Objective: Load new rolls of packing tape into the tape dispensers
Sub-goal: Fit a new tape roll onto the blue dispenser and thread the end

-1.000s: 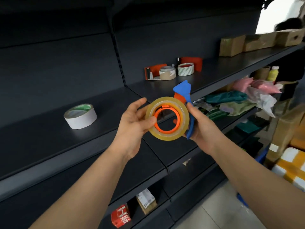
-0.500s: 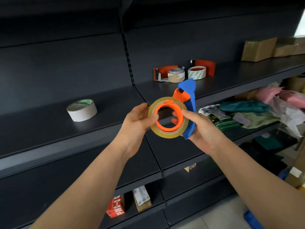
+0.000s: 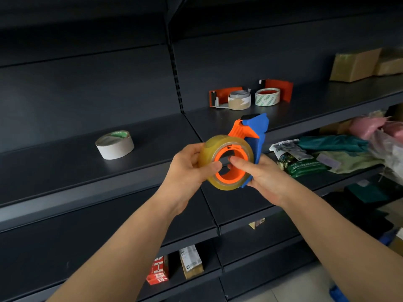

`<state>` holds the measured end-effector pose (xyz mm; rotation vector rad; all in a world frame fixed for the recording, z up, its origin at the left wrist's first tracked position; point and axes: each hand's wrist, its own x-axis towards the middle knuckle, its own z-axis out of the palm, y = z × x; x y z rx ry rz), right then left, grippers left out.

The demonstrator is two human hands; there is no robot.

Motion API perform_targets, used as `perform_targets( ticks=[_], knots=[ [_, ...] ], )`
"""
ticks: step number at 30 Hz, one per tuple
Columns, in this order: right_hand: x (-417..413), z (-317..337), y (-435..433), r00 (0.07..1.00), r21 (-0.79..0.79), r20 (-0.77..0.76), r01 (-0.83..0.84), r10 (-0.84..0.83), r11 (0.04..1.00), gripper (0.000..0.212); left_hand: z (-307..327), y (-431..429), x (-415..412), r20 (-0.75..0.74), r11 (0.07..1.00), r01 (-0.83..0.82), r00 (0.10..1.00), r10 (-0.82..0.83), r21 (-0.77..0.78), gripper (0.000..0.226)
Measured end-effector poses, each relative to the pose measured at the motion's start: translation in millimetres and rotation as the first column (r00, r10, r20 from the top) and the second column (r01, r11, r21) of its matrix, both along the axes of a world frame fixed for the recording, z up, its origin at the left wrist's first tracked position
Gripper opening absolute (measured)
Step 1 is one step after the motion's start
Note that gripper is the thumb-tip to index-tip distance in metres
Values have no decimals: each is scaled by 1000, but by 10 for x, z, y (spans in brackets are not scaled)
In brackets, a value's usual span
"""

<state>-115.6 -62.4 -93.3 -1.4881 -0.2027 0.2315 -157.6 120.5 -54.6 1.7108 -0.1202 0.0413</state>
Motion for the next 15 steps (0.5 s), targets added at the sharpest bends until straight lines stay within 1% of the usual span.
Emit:
perform_targets(
  ticks=[3, 5, 8, 10, 13, 15],
  knots=[
    [5, 4, -68, 997, -100, 66, -43, 50, 994, 58, -12, 12, -19, -3, 1000, 14, 1000, -14, 5, 42],
    [-5, 16, -133, 991, -131, 86, -93, 105, 987, 61, -18, 21, -35, -7, 998, 46, 999, -46, 41, 42],
    [-15, 52, -195, 976, -208, 114, -161, 188, 965, 61, -42, 27, -22, -6, 981, 87, 996, -87, 172, 44],
    [-20, 63, -205, 973, -230, 122, -164, 196, 959, 61, -54, 18, -9, -16, 973, 88, 996, -87, 213, 54],
    [-20, 19, -225, 974, -169, 114, -176, 196, 970, 68, -25, 28, 0, -44, 968, 97, 995, -89, 231, 76],
    [-32, -9, -251, 968, -151, 87, -222, 237, 963, 70, 24, 60, -2, -53, 948, 147, 989, -138, 282, 81]
  ],
)
